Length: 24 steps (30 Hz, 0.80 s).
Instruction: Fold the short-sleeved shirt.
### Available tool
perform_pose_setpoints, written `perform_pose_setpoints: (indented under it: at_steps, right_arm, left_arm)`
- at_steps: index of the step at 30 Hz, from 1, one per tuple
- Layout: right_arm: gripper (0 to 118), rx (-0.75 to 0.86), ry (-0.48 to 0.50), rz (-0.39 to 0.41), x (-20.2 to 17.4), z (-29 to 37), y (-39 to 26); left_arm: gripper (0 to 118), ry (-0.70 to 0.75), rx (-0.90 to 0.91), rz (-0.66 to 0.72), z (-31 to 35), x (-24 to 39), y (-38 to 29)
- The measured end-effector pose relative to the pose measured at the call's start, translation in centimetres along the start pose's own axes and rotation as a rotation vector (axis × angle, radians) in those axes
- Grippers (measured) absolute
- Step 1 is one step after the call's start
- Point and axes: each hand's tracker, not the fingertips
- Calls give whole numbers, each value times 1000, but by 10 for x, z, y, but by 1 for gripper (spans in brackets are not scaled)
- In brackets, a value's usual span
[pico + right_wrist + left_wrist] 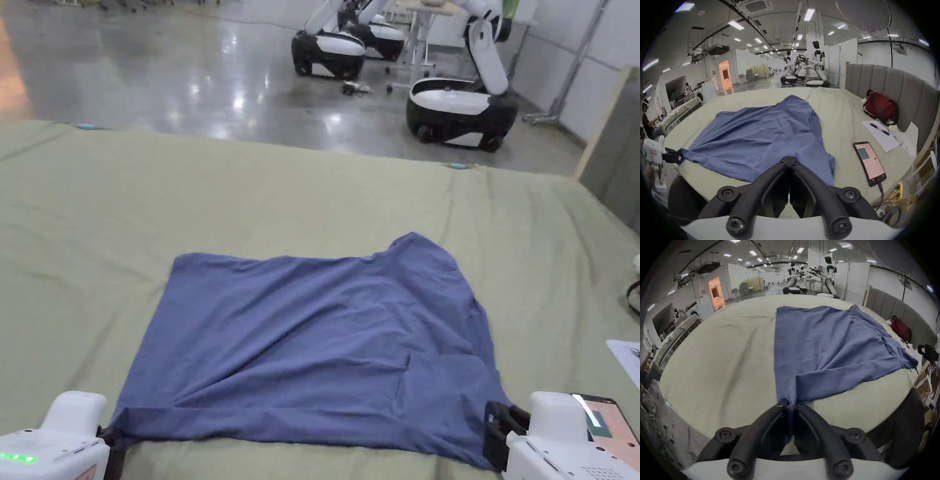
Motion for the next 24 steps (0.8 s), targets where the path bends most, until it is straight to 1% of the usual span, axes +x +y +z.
perform_pose_setpoints:
  at_steps: [1,2,3,4,5,6,9,10,11,12,13,14,15,17,20,22,24]
  right_arm:
    - [8,-24,-18,4,5,-1,1]
    - [18,-53,-50,8,10,-3,2]
    - [39,-80,-53,11,16,-7,1]
    - [77,-110,-45,12,23,-12,-1]
    - [95,-119,-47,11,28,-16,-4]
    - [97,-114,-52,10,33,-19,-6]
    - [97,-212,-80,13,42,-37,-15]
    - [97,-253,-46,0,45,-45,-18]
    - [93,-292,-21,-20,47,-51,-21]
    - [75,-321,-11,-42,48,-56,-23]
    - [26,-303,-15,-45,49,-57,-22]
    - [14,-295,-16,-43,49,-55,-20]
    - [14,-271,31,-65,50,-52,-19]
    - [14,-262,16,-66,52,-47,-14]
    - [14,-192,18,-84,53,-33,0]
    - [14,-141,18,-91,54,-24,19]
    - [14,-120,18,-80,55,-22,39]
  left_arm:
    - [5,6,9,-4,3,1,1]
    - [5,4,13,-1,5,1,3]
    - [5,0,18,7,7,0,4]
    - [5,0,34,13,10,1,5]
    - [5,-3,36,11,11,1,6]
    - [5,0,38,8,12,2,8]
    - [5,-1,36,-11,20,13,10]
    - [5,0,34,-17,21,16,11]
    - [5,1,30,-26,23,19,12]
    - [5,5,27,-33,22,21,13]
    - [5,8,27,-36,23,22,14]
    - [5,8,27,-40,23,24,15]
    - [5,7,28,-42,26,24,17]
    - [3,1,32,-46,29,24,18]
    - [3,27,56,-38,41,19,28]
    - [3,40,98,-31,53,14,43]
    - [3,37,118,-33,58,8,63]
